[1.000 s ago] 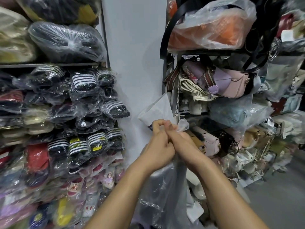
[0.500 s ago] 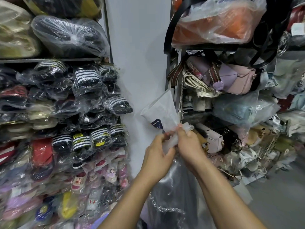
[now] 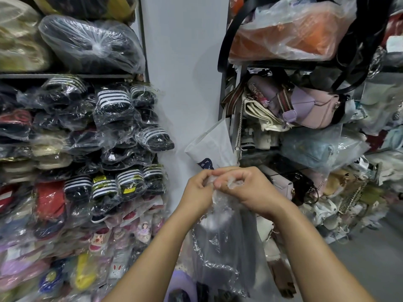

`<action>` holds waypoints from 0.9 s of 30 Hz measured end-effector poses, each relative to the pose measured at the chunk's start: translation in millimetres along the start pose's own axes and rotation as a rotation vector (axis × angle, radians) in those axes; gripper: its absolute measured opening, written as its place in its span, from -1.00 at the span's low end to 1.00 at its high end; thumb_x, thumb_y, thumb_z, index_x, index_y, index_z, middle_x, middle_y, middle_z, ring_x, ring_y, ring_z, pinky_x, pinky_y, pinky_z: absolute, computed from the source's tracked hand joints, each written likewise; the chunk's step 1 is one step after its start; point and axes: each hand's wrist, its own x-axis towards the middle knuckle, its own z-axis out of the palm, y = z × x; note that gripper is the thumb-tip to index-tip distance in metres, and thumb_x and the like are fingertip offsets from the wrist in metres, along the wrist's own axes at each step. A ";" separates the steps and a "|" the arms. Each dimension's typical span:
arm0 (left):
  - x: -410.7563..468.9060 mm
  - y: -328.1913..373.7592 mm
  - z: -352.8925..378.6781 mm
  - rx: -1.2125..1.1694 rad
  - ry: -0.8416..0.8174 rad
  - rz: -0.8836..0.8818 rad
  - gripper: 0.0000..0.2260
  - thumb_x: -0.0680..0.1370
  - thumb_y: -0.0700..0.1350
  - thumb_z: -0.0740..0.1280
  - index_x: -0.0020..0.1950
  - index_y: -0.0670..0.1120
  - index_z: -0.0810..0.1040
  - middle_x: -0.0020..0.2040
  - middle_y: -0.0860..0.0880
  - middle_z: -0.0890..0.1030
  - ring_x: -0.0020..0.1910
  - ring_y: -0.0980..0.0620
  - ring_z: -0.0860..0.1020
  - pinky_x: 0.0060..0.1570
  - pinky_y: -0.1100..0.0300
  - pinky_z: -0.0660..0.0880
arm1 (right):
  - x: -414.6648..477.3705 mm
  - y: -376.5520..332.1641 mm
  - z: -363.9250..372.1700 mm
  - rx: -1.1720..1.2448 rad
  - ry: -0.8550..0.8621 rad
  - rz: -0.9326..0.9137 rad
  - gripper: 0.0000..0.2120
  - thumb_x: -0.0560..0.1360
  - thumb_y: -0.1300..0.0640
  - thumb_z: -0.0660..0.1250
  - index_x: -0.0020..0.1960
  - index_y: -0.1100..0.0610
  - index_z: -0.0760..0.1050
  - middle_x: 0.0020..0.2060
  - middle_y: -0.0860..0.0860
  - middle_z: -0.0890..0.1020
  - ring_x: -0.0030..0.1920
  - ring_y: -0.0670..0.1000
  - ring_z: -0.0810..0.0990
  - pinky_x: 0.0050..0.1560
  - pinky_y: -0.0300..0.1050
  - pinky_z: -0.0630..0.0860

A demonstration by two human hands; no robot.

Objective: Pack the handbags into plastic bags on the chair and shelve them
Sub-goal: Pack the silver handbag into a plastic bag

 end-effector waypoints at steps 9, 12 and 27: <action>1.5 7.0 6.8 0.147 0.066 0.072 -0.81 0.54 -0.27 0.32 0.02 -0.03 0.65 -0.10 -0.09 0.71 -0.33 0.12 0.55 -0.31 0.26 0.47 | 11.8 5.2 -1.7 -0.498 0.301 -0.136 -0.79 0.23 0.00 0.41 -0.16 -0.06 0.49 -0.12 -0.06 0.54 -0.19 -0.04 0.55 -0.21 -0.11 0.50; -5.0 5.4 3.2 0.263 0.047 0.148 -0.93 0.58 -0.16 0.35 0.02 -0.04 0.61 -0.14 -0.04 0.68 -0.36 0.20 0.53 -0.39 0.35 0.44 | 11.5 10.7 -1.3 -0.596 0.345 -0.196 -0.85 0.29 0.08 0.42 -0.23 -0.05 0.45 -0.18 -0.09 0.47 -0.21 -0.10 0.49 -0.23 -0.14 0.42; -5.8 4.7 0.8 0.358 0.276 0.139 -0.86 0.42 -0.10 0.32 -0.15 0.10 0.38 -0.39 0.08 0.49 -0.44 0.08 0.44 -0.43 0.16 0.39 | 10.0 15.4 8.9 -0.194 0.349 -0.159 -0.80 0.34 0.20 0.57 -0.26 -0.01 0.57 -0.38 -0.14 0.54 -0.35 -0.17 0.47 -0.30 -0.25 0.42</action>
